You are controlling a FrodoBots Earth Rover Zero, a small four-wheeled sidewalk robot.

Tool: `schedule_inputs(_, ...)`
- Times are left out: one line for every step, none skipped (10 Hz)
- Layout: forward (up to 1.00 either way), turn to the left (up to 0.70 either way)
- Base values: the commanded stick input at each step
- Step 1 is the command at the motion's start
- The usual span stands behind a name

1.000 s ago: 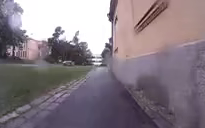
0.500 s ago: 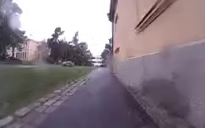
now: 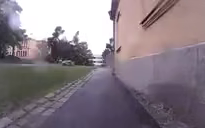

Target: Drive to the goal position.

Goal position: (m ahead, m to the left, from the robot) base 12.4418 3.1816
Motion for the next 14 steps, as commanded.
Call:
schedule_inputs(0.7,0.0)
schedule_inputs(0.7,0.0)
schedule_inputs(0.7,0.0)
schedule_inputs(0.7,0.0)
schedule_inputs(0.7,0.0)
schedule_inputs(0.7,0.0)
schedule_inputs(0.7,0.0)
schedule_inputs(0.7,0.0)
schedule_inputs(0.7,0.0)
schedule_inputs(0.7,0.0)
schedule_inputs(0.7,0.0)
schedule_inputs(0.7,0.0)
schedule_inputs(0.7,0.0)
schedule_inputs(0.7,0.0)
